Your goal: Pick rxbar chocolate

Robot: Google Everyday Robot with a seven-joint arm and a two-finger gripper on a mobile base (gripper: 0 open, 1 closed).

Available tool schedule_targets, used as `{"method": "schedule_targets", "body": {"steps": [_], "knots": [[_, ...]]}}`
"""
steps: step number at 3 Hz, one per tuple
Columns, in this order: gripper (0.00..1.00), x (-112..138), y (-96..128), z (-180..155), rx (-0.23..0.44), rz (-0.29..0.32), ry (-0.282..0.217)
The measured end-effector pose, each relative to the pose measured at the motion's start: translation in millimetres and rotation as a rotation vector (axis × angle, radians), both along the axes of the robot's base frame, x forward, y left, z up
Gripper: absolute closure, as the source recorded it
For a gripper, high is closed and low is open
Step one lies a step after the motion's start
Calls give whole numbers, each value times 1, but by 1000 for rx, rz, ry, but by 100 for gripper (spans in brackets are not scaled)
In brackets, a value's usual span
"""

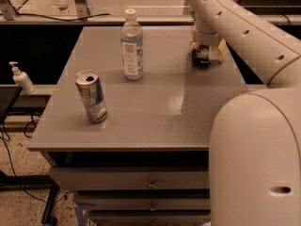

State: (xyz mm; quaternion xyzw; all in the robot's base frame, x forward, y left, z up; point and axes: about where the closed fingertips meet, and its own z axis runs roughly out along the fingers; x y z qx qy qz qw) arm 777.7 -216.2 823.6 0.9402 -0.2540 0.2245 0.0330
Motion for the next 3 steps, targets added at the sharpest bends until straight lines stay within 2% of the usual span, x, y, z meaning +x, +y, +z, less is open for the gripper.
{"method": "schedule_targets", "body": {"steps": [2, 3], "knots": [[88, 0, 2, 6, -3, -1, 0], [100, -9, 15, 17, 34, -30, 6]]}}
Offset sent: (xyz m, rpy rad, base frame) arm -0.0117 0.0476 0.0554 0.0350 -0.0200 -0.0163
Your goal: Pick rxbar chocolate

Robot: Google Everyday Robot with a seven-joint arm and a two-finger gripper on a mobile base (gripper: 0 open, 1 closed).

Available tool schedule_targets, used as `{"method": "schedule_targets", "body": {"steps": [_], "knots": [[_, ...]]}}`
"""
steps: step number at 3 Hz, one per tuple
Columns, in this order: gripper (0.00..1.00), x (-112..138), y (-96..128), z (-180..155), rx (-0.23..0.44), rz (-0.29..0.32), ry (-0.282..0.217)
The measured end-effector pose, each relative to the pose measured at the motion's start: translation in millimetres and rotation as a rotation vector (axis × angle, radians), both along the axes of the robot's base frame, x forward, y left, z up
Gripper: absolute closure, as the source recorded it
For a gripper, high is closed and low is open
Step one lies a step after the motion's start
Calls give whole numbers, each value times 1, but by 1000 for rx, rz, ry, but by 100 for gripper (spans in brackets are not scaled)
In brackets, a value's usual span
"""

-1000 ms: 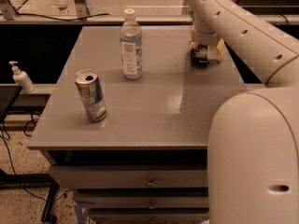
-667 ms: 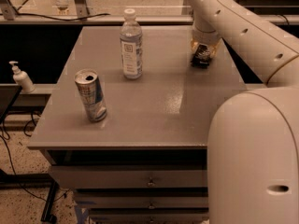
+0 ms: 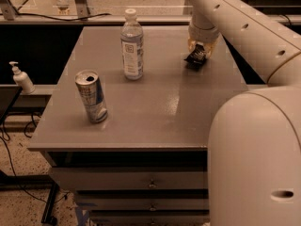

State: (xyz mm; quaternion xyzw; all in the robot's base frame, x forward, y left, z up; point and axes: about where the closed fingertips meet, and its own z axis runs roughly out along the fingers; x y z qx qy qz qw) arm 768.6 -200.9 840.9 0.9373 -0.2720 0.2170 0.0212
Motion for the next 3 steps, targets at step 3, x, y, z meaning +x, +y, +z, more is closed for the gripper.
{"method": "schedule_targets", "body": {"steps": [3], "knots": [[100, -25, 31, 55, 118, -119, 39]]}}
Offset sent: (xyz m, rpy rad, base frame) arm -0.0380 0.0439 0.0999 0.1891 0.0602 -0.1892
